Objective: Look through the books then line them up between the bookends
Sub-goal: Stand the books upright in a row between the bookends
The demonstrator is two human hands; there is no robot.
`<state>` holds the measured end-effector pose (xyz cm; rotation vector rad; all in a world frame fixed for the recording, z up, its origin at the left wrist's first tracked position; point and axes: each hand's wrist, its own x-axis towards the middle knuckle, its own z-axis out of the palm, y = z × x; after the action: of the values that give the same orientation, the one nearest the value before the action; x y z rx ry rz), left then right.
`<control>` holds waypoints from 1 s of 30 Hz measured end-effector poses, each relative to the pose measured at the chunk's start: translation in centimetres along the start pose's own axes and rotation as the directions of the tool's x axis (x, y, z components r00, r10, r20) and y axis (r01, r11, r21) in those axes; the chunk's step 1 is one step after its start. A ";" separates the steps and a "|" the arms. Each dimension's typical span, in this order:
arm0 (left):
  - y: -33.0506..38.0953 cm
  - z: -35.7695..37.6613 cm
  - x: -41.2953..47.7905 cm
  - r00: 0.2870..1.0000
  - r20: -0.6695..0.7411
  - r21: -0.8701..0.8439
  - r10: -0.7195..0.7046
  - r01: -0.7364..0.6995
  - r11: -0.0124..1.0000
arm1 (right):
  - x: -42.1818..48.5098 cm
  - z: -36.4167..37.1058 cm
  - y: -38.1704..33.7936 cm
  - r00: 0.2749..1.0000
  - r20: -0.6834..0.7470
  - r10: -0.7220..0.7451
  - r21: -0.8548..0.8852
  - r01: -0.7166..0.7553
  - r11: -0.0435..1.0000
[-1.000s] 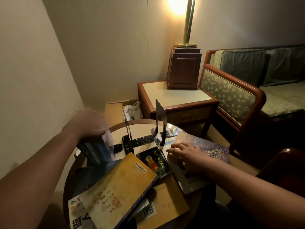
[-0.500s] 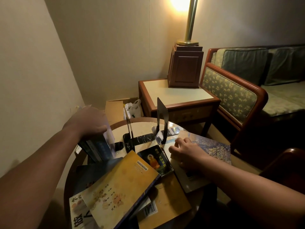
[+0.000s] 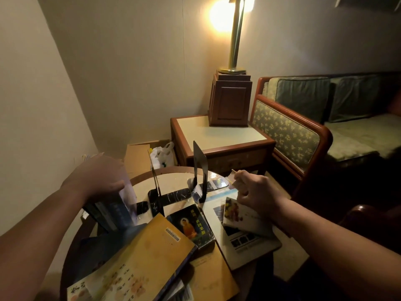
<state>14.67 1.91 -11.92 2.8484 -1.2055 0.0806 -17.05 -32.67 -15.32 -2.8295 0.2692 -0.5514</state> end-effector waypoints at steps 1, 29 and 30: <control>0.0 0.0 0.0 1.000 -0.003 0.001 -0.001 0.001 1.000 | 0.0 -0.5 0.2 0.998 -0.053 0.023 0.006 -0.023 1.000; -0.2 0.6 0.4 0.999 -0.048 -0.018 0.004 -0.005 1.000 | -3.3 -2.7 -1.2 0.690 -0.499 0.524 0.542 -0.223 0.810; -0.2 0.7 0.5 0.999 -0.048 -0.018 0.005 -0.006 1.000 | -3.1 -3.1 -1.0 0.718 -0.467 0.516 0.518 -0.251 0.818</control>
<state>15.18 1.68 -12.58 2.8102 -1.1992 0.1368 -21.01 -31.62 -13.31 -2.0139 0.7501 -1.2137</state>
